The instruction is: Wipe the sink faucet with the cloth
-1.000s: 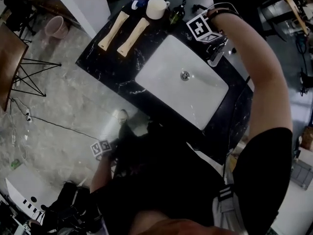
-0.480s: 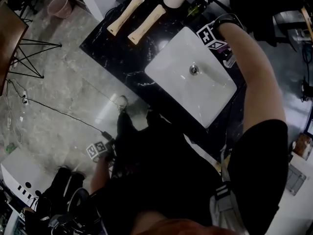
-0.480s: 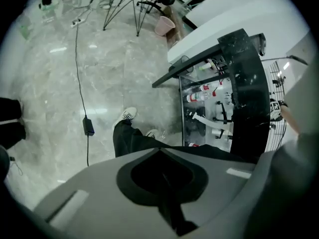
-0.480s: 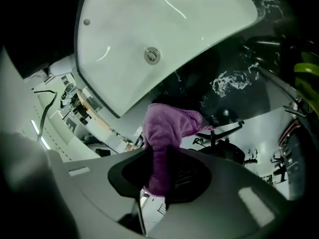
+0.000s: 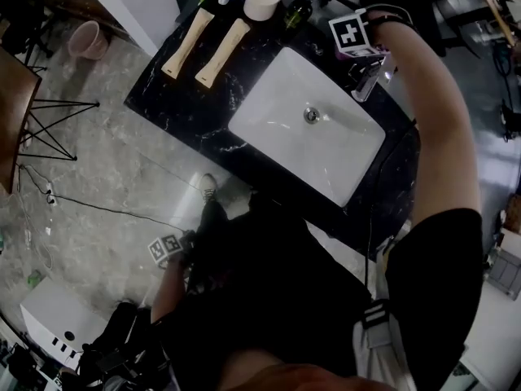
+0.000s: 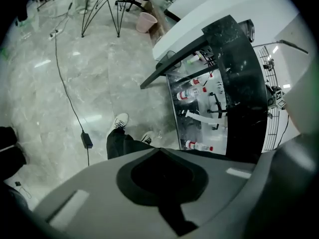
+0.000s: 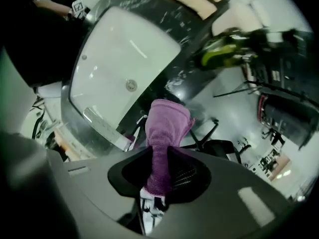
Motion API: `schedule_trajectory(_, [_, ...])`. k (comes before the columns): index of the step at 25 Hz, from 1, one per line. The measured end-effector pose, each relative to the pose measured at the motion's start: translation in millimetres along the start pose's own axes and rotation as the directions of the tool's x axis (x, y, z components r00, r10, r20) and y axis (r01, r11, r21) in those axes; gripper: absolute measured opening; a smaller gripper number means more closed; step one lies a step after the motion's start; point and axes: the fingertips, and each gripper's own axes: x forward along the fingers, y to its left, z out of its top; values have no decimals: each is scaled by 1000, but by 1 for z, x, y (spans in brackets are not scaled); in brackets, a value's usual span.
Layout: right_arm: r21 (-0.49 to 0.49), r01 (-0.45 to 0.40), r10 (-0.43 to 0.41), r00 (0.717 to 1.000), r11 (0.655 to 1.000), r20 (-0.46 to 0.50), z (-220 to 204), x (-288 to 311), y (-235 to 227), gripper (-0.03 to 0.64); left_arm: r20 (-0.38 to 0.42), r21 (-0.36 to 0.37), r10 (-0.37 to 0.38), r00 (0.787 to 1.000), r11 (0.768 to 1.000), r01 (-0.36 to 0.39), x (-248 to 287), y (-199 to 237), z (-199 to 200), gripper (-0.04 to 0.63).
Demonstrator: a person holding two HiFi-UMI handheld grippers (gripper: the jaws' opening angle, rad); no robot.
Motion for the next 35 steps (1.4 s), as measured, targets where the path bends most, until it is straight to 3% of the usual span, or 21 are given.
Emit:
schedule_trajectory(2, [156,80,-98,989,985,113,-30,-34,-7,97,-22,47,6,1000,999,-5,0,-3,7,-8])
schedule_trajectory(5, [359,133,-212,959,924,189,-83,-57,10,97,-54,137,23,998,990,-15,5,-10,34,-8])
schedule_trajectory(11, [490,187,-352,897,851,269,-93,-35,50,98,-123,298,42,992,955,-3,7,-32,55,-8])
schedule_trajectory(16, [582,239,-454,853,778,257,-80,-28,65,98,-172,402,82,982,915,-6,15,-32,66,-8])
schedule_trajectory(23, [632,320,-594,753,706,282,-41,-63,106,97,-206,433,99,974,901,0,12,-33,67,-8])
schedule_trajectory(26, [651,306,-619,716,695,324,-11,-73,134,97,-224,438,124,967,899,-13,7,-27,66,-8])
schedule_trajectory(29, [674,288,-627,705,680,331,12,-61,148,97,-245,438,145,959,899,-24,0,-26,61,-6])
schedule_trajectory(35, [771,221,-646,703,597,298,21,-31,142,97,-245,432,159,957,901,-39,-7,-19,60,-8])
